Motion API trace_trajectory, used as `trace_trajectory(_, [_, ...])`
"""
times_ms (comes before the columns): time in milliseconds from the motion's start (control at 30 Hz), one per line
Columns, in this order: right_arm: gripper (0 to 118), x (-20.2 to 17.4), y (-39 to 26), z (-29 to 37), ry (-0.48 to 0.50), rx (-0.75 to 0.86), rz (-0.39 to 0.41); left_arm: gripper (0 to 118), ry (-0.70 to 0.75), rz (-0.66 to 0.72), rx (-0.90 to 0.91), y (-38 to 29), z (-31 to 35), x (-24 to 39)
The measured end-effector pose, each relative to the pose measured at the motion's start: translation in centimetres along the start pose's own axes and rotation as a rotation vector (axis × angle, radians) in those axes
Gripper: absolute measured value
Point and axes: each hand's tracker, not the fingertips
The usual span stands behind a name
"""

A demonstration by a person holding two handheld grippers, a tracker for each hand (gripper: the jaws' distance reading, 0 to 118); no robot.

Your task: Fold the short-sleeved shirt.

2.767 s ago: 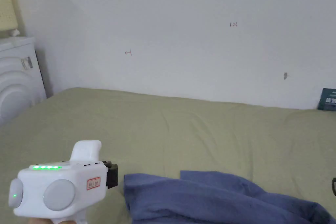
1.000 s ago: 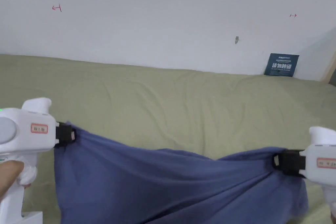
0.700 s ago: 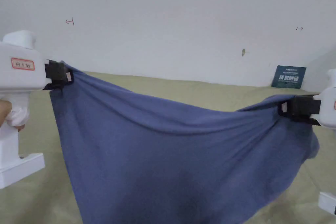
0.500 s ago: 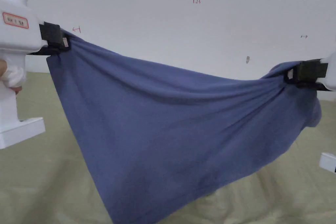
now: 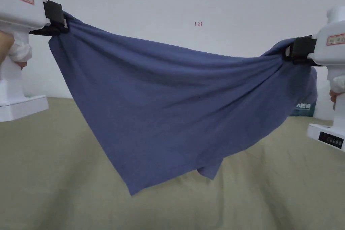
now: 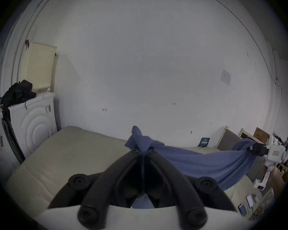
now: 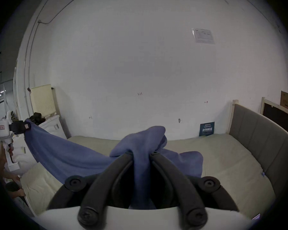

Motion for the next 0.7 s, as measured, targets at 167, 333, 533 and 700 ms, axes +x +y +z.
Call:
trace_trajectory(167, [8, 0.1, -3.5, -0.5, 0.013, -0.028, -0.014, 2, 0.007, -0.018, 0.019, -3.8, -0.1, -0.3])
trace_trajectory(333, [8, 1.4, -9.4, 0.3, 0.058, -0.076, -0.057, 2, 0.022, 0.034, -0.108, -10.8, -0.5, -2.2])
trace_trajectory(533, [8, 4.6, -17.6, 2.3, 0.035, -0.211, -0.15, 2, 0.013, 0.136, -0.276, -19.9, 0.1, -6.7])
trace_trajectory(700, [8, 4.6, -22.6, 6.3, 0.054, -0.287, -0.107, 2, -0.005, 0.186, -0.358, -26.6, 3.0, -8.8])
